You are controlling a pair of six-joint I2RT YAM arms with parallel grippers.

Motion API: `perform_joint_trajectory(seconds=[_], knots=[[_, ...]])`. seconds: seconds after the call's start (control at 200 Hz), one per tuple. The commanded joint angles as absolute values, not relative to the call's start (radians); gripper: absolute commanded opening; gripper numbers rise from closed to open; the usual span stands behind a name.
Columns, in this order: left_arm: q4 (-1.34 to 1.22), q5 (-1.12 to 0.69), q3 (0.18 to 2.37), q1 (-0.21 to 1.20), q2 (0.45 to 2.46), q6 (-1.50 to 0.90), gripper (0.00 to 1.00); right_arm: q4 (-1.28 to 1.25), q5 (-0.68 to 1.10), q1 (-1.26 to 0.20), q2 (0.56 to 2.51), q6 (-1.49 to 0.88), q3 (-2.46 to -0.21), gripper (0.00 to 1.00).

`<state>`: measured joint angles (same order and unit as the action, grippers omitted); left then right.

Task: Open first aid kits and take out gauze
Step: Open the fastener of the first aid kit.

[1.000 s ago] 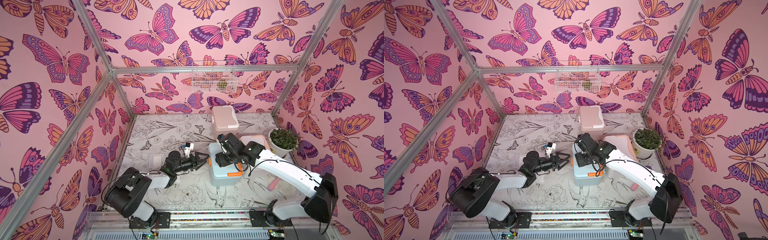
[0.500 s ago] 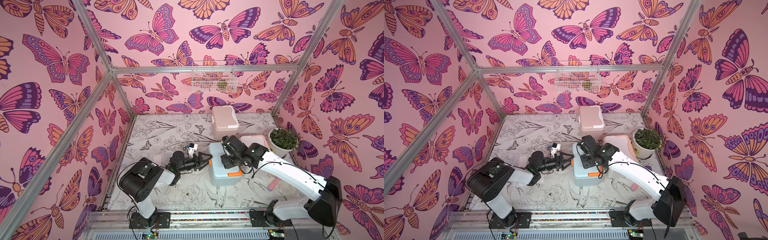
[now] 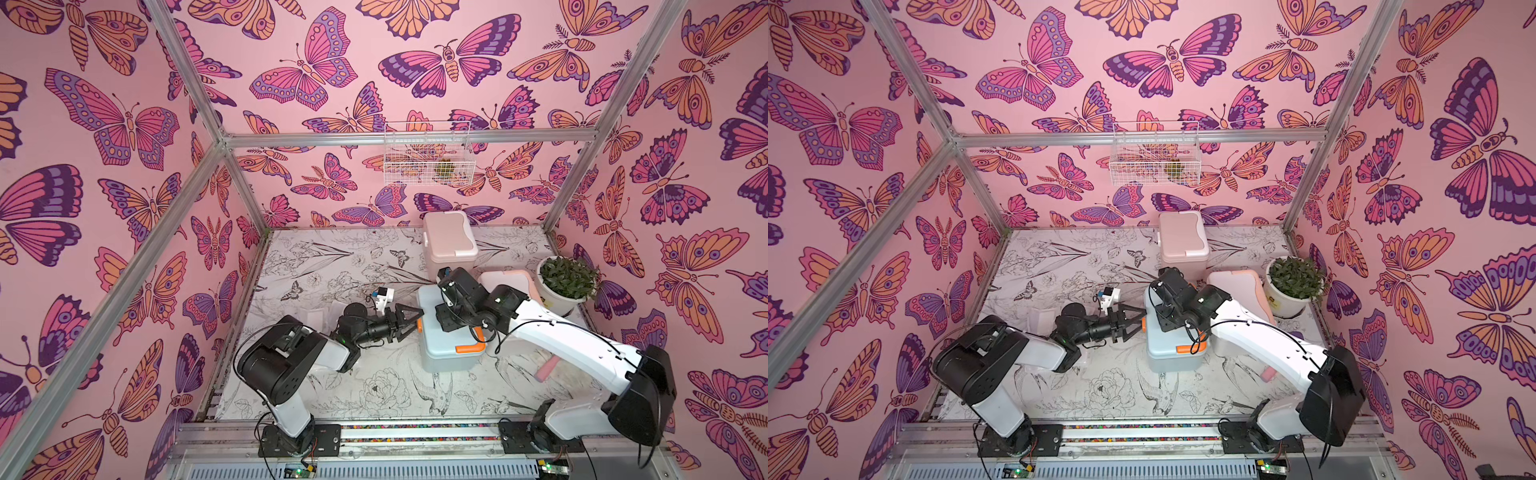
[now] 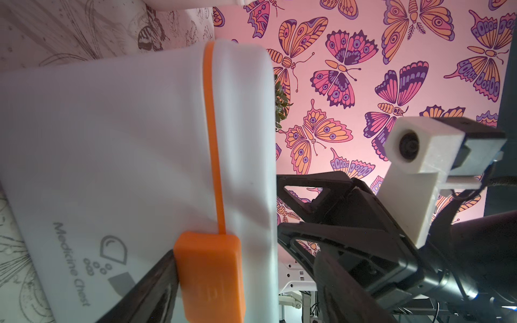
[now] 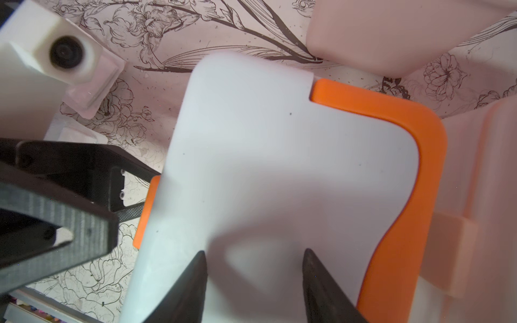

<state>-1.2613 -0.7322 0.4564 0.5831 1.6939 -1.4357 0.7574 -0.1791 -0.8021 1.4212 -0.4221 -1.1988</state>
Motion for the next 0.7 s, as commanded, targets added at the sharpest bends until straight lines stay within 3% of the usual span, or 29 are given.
perform_joint_trajectory(seconds=[0.0, 0.471, 0.696], knots=[[-1.412, -0.767, 0.451, 0.584, 1.616, -1.451, 0.77, 0.908, -0.131, -0.799, 1.497, -0.438, -1.132, 0.54], [-1.405, -0.758, 0.361, 0.529, 1.508, -1.468, 0.76, 0.895, -0.120, -0.798, 1.517, -0.437, -1.134, 0.54], [-1.282, -0.750, 0.339, 0.509, 1.455, -1.428, 0.76, 0.910, -0.115, -0.799, 1.497, -0.437, -1.173, 0.56]])
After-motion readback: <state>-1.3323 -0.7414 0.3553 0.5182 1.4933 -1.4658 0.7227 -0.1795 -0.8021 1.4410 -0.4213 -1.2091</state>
